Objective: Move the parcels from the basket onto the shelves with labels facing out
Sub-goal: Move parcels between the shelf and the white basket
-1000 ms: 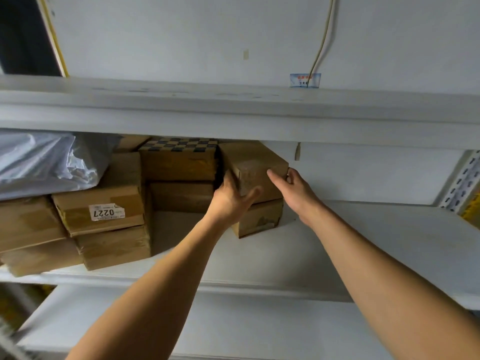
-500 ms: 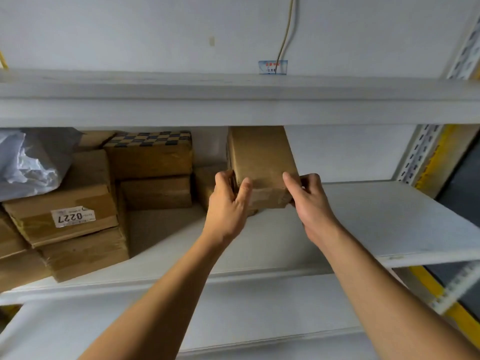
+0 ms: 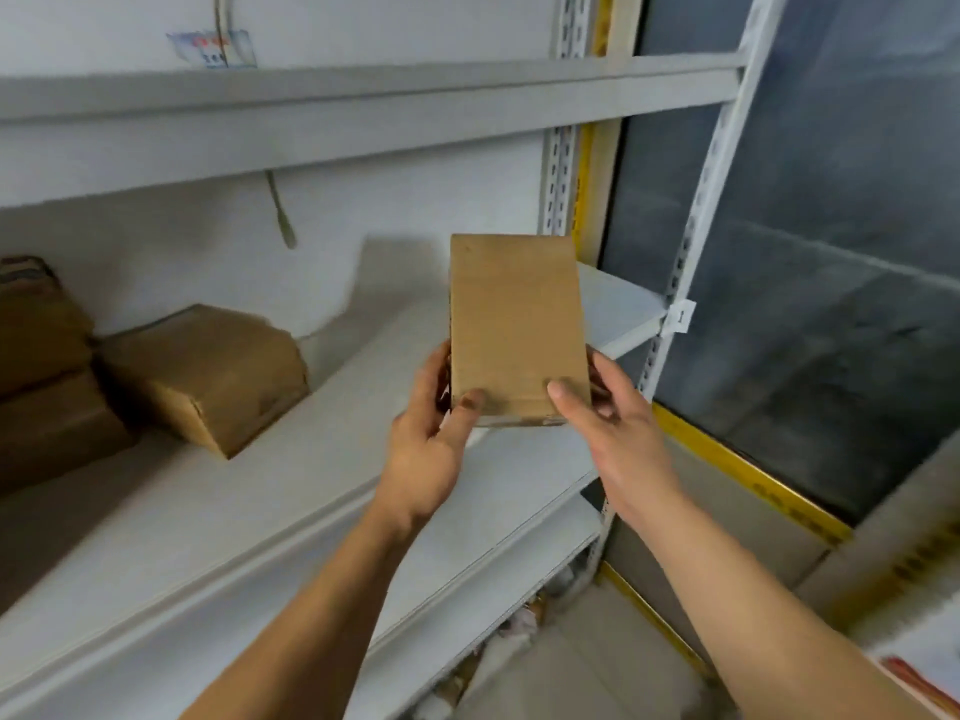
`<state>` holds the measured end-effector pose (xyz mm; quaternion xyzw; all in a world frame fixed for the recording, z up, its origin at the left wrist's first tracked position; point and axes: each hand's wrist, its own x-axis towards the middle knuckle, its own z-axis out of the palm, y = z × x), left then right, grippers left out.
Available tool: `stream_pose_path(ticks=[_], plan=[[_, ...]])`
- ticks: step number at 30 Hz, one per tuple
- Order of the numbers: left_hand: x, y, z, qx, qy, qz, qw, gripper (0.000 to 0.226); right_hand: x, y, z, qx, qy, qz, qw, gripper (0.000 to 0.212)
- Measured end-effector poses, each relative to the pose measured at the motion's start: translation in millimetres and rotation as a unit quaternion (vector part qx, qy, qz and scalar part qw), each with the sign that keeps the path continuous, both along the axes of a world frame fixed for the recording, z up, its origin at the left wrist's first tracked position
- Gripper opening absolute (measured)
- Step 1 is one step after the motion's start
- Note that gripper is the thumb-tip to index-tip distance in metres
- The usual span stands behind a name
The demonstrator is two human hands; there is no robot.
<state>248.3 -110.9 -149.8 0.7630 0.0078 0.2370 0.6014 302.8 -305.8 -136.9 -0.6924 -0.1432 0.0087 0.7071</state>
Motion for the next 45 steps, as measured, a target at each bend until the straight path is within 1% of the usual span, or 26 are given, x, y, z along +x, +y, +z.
stream_pose_path(ticks=[4,8,13,17,21,26,29,32,35,38,41,44,45], plan=[[21.2,-65.9,-10.4,0.02,0.014,-0.078,0.997,0.057,-4.7,-76.3,-18.1,0.029,0.01,-0.041,0.999,0.054],[42.1,-151.3,-35.7,0.01,0.067,-0.15,0.986,0.06,-17.8,-162.6,-46.3,0.063,0.027,-0.118,0.991,0.049],[46.3,-277.0,-89.1,0.023,0.142,-0.216,0.966,0.058,-42.9,-285.3,-105.4,0.043,0.083,-0.171,0.981,0.05],[40.8,-357.1,-151.8,0.045,0.246,-0.27,0.93,0.058,-72.1,-367.6,-165.5,0.046,0.156,-0.233,0.959,0.053],[34.1,-415.9,-211.1,0.046,0.347,-0.322,0.88,0.066,-102.9,-424.4,-224.1,0.038,0.236,-0.28,0.93,0.055],[23.8,-447.5,-271.3,0.098,0.436,-0.355,0.821,0.068,-133.0,-448.7,-292.1,0.023,0.325,-0.288,0.901,0.057],[21.7,-451.5,-313.3,0.11,0.482,-0.364,0.789,0.069,-141.0,-450.0,-333.7,0.015,0.371,-0.288,0.883,0.063],[23.1,-458.2,-356.4,0.125,0.524,-0.354,0.764,0.069,-139.9,-449.1,-376.5,0.028,0.412,-0.301,0.859,0.058],[26.5,-471.7,-399.0,0.15,0.54,-0.319,0.764,0.067,-129.6,-447.4,-417.4,0.042,0.439,-0.316,0.84,0.055],[31.3,-486.6,-440.3,0.165,0.545,-0.286,0.771,0.065,-118.3,-444.6,-459.2,0.058,0.462,-0.332,0.821,0.061],[32.7,-496.6,-464.8,0.201,0.543,-0.251,0.776,0.061,-111.9,-441.0,-495.4,0.075,0.489,-0.335,0.801,0.068],[31.7,-497.3,-489.4,0.213,0.554,-0.23,0.771,0.059,-106.5,-434.1,-519.6,0.085,0.504,-0.348,0.786,0.071],[31.8,-498.0,-496.3,0.215,0.55,-0.226,0.774,0.058,-104.6,-431.8,-525.1,0.085,0.505,-0.35,0.785,0.071]])
